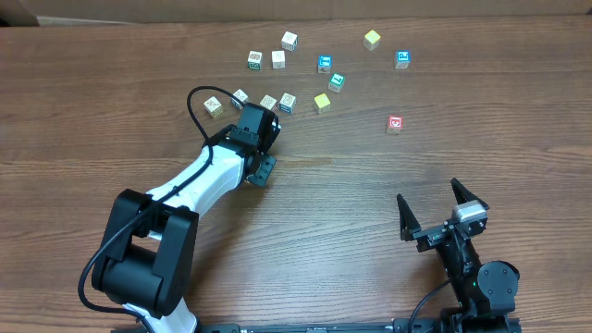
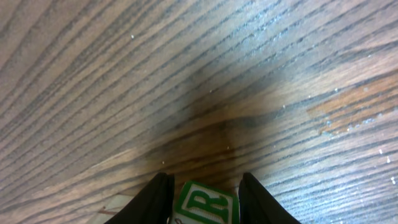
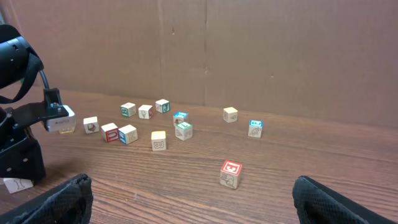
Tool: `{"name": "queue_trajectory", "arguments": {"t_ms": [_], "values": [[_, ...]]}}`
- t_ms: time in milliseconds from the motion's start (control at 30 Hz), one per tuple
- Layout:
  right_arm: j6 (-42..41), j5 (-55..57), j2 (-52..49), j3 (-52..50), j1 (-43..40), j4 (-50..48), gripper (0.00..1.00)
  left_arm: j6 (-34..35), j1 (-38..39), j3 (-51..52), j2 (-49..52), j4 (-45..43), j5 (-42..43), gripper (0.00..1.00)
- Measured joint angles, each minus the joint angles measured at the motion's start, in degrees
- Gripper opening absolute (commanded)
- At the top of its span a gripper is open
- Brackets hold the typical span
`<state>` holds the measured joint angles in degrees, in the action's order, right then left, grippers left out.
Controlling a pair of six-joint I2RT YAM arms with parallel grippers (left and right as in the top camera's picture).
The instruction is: Form a circle
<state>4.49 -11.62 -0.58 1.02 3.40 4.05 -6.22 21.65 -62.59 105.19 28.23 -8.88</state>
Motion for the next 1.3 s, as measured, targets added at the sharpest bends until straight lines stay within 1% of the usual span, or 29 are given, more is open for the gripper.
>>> {"name": "queue_trajectory", "arguments": {"t_ms": [33,133,300,467,600,833,1100,1300], "values": [[0.02,0.00,0.00,0.00,0.00,0.00,1.00,0.00,0.00,0.00,0.00,-0.15,0.00,0.31],[0.00,0.00,0.00,0.00,0.00,0.02,1.00,-0.04,0.00,0.00,0.00,-0.46,0.00,0.36],[0.02,0.00,0.00,0.00,0.00,0.00,1.00,-0.37,0.00,0.00,0.00,-0.35,-0.17,0.40],[0.00,-0.02,0.00,0.00,0.00,0.02,1.00,-0.42,0.00,0.00,0.00,0.63,-0.17,0.40],[0.00,-0.02,0.00,0.00,0.00,0.00,1.00,-0.42,0.00,0.00,0.00,1.20,-0.17,0.41],[0.00,0.00,0.00,0.00,0.00,0.00,1.00,-0.92,0.00,0.00,0.00,1.38,-0.17,0.34],[0.00,0.00,0.00,0.00,0.00,-0.02,1.00,-1.51,0.00,0.00,0.00,1.36,-0.20,0.31],[0.02,0.00,0.00,0.00,0.00,0.02,1.00,-1.53,0.00,0.00,0.00,0.96,-0.20,0.30]]}}
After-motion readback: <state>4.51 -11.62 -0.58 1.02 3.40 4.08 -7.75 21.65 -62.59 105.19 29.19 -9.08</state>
